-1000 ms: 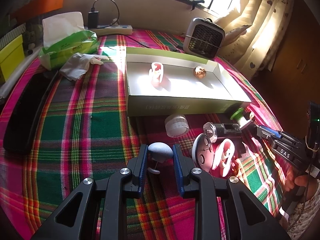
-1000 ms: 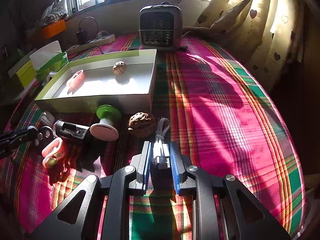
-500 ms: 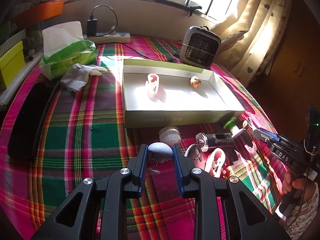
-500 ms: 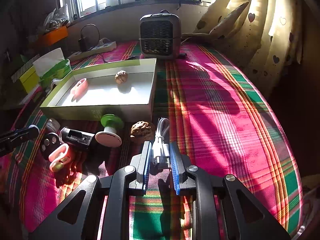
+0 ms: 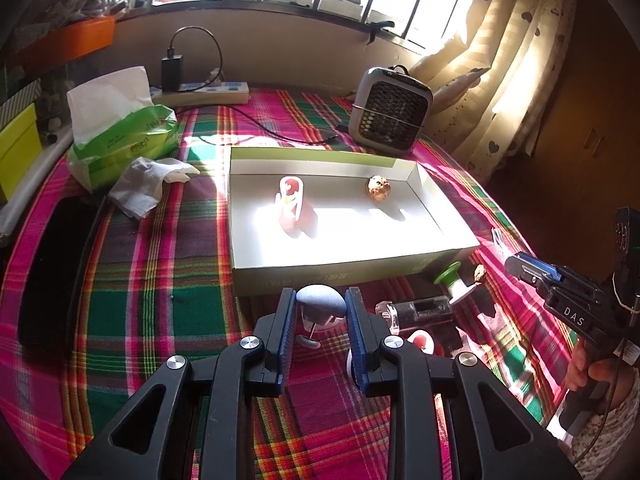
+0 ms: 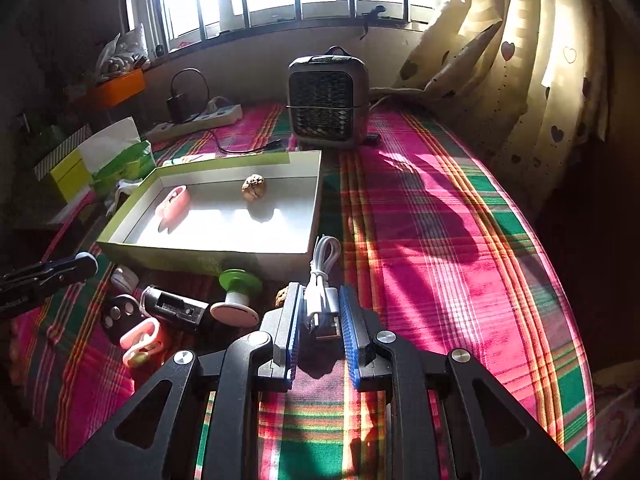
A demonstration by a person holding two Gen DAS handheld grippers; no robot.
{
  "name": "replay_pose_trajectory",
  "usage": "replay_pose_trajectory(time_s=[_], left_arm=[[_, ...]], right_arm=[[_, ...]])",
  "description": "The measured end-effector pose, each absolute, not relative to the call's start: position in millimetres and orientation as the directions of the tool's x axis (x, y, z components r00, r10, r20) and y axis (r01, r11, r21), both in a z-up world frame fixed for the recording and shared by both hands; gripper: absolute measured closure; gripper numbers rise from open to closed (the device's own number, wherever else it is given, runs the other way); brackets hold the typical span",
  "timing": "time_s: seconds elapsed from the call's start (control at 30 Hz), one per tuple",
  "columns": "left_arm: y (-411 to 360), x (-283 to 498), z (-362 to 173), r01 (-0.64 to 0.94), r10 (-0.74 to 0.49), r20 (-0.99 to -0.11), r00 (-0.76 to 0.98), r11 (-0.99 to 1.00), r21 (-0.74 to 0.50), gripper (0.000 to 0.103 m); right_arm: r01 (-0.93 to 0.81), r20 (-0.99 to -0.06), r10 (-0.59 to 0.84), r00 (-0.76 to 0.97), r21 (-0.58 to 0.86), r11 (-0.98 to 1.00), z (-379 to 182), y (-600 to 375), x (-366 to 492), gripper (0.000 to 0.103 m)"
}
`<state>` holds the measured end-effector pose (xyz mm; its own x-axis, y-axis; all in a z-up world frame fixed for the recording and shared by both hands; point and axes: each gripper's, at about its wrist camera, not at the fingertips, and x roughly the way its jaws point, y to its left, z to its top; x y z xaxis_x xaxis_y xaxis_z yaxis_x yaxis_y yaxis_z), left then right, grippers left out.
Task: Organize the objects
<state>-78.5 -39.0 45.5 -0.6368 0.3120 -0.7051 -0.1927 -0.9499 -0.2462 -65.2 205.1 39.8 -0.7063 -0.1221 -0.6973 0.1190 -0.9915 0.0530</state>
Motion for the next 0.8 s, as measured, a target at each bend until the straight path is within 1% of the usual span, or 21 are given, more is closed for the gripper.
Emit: replay_pose_trajectory(time_s=[0.33,0.67,0.8], left_arm=[[-29,-104,59,-0.228,0.334,-0.689,-0.643,-0.943,-0.244,0.081],[-18,-131,65,-0.253,0.34,-0.689,-0.64,-0.94,-0.229,0.081],[-16,-144,63,-0.256,0.351,-0.692,-0.631,-0.936,-0.241,0.081]], right_arm=[[0.172,-0.693,-0.162,-0.702,0.056,-0.984,49,189,-87,0.083],[0.2,-0.697,-0.173,-0.696,0.043,-0.979,54,177,-112,0.083],[0.208,-0.703,-0.177,-0.688,0.043,-0.977,54,174,-125,0.083]])
